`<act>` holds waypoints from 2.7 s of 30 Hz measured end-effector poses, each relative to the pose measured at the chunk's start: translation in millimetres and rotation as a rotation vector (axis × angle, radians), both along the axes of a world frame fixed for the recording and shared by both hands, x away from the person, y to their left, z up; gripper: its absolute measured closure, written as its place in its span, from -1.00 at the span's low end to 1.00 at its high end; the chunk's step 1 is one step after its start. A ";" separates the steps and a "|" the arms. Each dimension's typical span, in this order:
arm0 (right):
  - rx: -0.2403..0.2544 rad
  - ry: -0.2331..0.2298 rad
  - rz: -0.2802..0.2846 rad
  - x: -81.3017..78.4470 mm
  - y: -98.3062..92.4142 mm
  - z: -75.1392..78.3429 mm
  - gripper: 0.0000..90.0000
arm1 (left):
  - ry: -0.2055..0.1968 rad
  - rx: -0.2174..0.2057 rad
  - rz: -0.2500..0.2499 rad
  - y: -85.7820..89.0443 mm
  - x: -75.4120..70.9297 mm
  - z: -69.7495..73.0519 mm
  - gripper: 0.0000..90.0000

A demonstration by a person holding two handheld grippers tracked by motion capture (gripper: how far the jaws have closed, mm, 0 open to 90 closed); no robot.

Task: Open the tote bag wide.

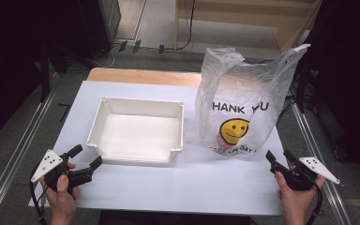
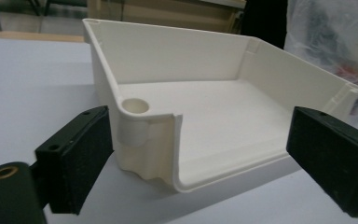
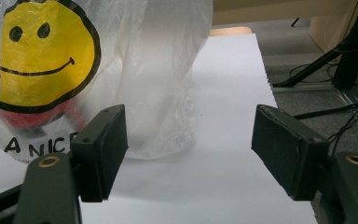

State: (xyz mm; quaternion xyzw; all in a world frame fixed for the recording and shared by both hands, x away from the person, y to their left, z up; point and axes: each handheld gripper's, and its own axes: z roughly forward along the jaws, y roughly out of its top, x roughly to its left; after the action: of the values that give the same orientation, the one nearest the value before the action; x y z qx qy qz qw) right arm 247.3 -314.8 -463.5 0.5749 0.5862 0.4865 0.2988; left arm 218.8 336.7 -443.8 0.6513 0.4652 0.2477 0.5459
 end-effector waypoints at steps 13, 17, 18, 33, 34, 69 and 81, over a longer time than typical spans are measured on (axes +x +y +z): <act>0.005 0.003 0.029 6.6 7.9 6.0 -0.43 | -0.028 0.000 0.018 -11.0 -5.2 8.8 -0.98; 0.005 0.009 0.046 8.5 12.2 9.5 -0.43 | -0.029 0.015 0.021 -21.7 -3.1 10.3 -0.98; 0.013 0.008 0.048 9.5 13.0 10.8 -0.44 | -0.027 0.031 0.023 -25.6 -2.5 10.9 -0.98; 0.027 -0.003 0.098 48.5 29.3 55.4 -0.42 | 0.011 0.042 -0.013 -72.3 5.6 18.6 -0.98; 0.022 0.002 0.094 52.7 31.0 57.5 -0.39 | 0.011 0.040 -0.015 -76.3 7.0 20.7 -0.98; 0.072 0.036 0.231 33.3 39.0 32.0 1.00 | 0.041 0.009 -0.249 -205.4 61.1 50.9 -0.98; 0.106 0.026 0.299 28.1 36.5 27.4 1.00 | 0.031 0.059 -0.297 -248.1 71.3 61.3 -0.98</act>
State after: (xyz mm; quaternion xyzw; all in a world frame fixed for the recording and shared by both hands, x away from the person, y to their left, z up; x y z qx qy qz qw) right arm 275.5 -278.3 -436.1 0.5022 0.6426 0.5483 0.1847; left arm 290.1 88.7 -382.5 0.7325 0.3645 0.1674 0.5501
